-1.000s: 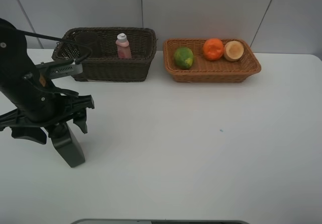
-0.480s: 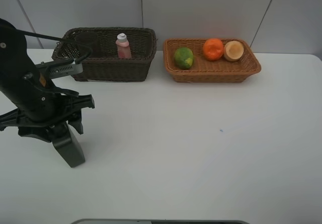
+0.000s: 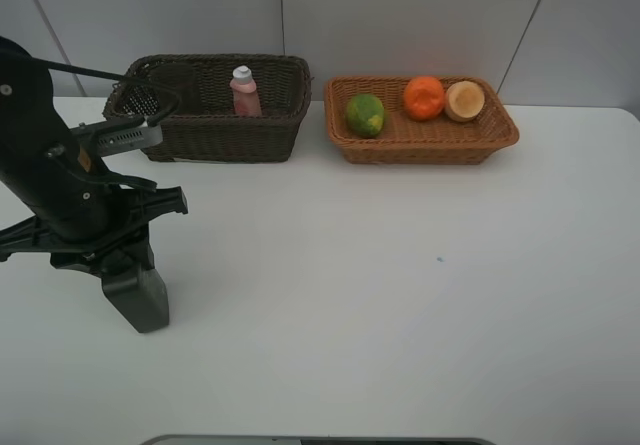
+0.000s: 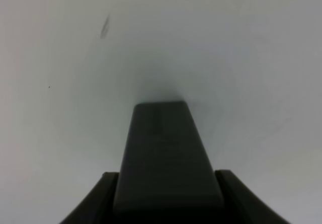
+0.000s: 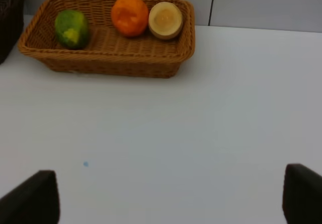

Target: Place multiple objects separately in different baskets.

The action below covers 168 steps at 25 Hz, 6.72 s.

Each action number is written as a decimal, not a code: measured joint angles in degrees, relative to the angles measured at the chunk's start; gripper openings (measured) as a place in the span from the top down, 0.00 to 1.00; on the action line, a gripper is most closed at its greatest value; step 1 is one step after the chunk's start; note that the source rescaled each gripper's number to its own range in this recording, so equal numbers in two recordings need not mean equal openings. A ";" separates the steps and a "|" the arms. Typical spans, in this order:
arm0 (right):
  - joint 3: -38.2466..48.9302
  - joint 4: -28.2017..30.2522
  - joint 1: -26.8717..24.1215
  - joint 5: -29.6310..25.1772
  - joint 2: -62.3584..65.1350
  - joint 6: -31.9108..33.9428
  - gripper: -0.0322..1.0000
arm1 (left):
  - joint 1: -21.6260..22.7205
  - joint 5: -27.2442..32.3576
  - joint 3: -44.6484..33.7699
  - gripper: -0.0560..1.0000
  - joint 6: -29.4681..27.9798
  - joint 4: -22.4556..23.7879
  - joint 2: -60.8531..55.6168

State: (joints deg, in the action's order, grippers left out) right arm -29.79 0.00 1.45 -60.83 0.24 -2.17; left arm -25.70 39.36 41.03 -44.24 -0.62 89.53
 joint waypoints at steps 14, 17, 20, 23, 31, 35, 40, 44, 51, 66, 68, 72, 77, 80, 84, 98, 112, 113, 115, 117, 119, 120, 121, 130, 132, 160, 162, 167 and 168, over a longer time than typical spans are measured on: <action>0.00 0.00 0.00 0.00 0.00 0.00 0.12 | 0.00 1.31 0.66 0.53 0.18 -0.43 -0.14; 0.00 0.00 0.00 0.00 0.00 0.00 0.12 | 0.00 3.63 2.95 0.53 1.63 -0.38 -1.89; 0.00 0.00 0.00 0.00 0.00 0.00 0.12 | 0.00 6.67 6.63 0.53 3.44 0.05 -4.28; 0.00 0.00 0.00 0.00 0.00 0.00 0.12 | 0.00 12.21 12.46 0.53 6.31 1.33 -5.94; 0.00 0.00 0.00 0.00 0.00 0.00 0.12 | 0.00 19.69 28.84 0.53 12.99 5.71 -5.98; 0.00 0.00 0.00 0.00 0.00 0.00 0.12 | 0.00 19.85 35.16 0.53 17.48 6.25 -2.78; 0.00 0.00 0.00 0.00 0.00 0.00 0.12 | 0.00 14.94 40.03 0.53 20.91 9.63 3.25; 0.00 0.00 0.00 0.00 0.00 0.00 0.12 | 0.00 5.93 41.92 0.53 21.21 12.72 7.60; 0.00 0.00 0.00 0.00 0.00 0.00 0.12 | 0.65 -4.29 42.01 0.53 21.36 14.82 13.19; 0.00 0.00 0.00 0.00 0.00 0.00 0.12 | 4.95 -4.57 42.01 0.53 21.41 17.73 16.20; 0.00 0.00 0.00 0.00 0.00 0.00 0.12 | 5.40 -4.64 42.01 0.53 21.41 18.03 17.23; 0.00 0.00 0.00 0.00 0.00 0.00 0.12 | 5.48 -5.48 42.01 0.53 21.41 18.03 19.84; 0.00 0.00 0.00 0.00 0.00 0.00 0.12 | 5.48 -7.27 42.01 0.53 21.41 18.03 21.57; 0.00 0.00 0.00 0.00 0.00 0.00 0.12 | 5.48 -8.46 42.01 0.53 21.41 18.03 21.87; 0.00 0.00 0.00 0.00 0.00 0.00 0.12 | 5.48 -9.57 42.01 0.53 21.41 17.98 22.06; 0.00 0.00 0.00 0.00 0.00 0.00 0.12 | 5.48 -11.06 42.06 0.06 21.41 17.80 21.51; 0.00 0.00 0.00 0.00 0.00 0.00 0.12 | 6.05 -7.75 33.94 0.05 21.74 17.53 6.34; 0.00 0.00 0.00 0.00 0.00 0.00 0.12 | 6.43 -7.75 31.94 0.05 21.86 17.48 4.44; 0.00 0.00 0.00 0.00 0.00 0.00 0.12 | 7.83 -7.68 28.01 0.05 21.92 17.31 -0.54; 0.00 0.00 0.00 0.00 0.00 0.00 0.12 | 9.78 -7.34 21.71 0.05 22.03 16.57 -9.08; 0.00 0.00 0.00 0.00 0.00 0.00 0.12 | 10.83 -7.24 17.62 0.05 22.03 15.98 -15.73; 0.00 0.00 0.00 0.00 0.00 0.00 0.12 | 11.33 -6.86 16.02 0.05 22.03 15.57 -18.60; 0.00 0.00 0.00 0.00 0.00 0.00 0.12 | 11.72 -6.22 14.51 0.05 22.03 15.18 -21.36; 0.00 0.00 0.00 0.00 0.00 0.00 0.12 | 12.81 10.29 4.59 0.05 26.58 9.96 -49.26; 0.00 0.00 0.00 0.00 0.00 0.00 0.12 | 12.81 12.79 4.18 0.05 27.71 8.68 -52.00; 0.00 0.00 0.00 0.00 0.00 0.00 0.12 | 12.81 21.94 -12.13 0.05 41.36 4.72 -85.41; 0.00 0.00 0.00 0.00 0.00 0.00 0.12 | 12.81 21.85 -12.20 0.05 41.59 4.72 -85.41; 0.00 0.00 0.00 0.00 0.00 0.00 0.12 | 12.64 21.85 -12.20 0.05 41.63 4.68 -85.41; 0.00 0.00 0.00 0.00 0.00 0.00 0.12 | 12.64 21.85 -12.20 0.05 41.63 4.68 -85.41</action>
State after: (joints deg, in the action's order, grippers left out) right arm -29.79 0.00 1.45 -60.83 0.24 -2.17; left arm -13.06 61.21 28.83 -2.61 4.05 4.11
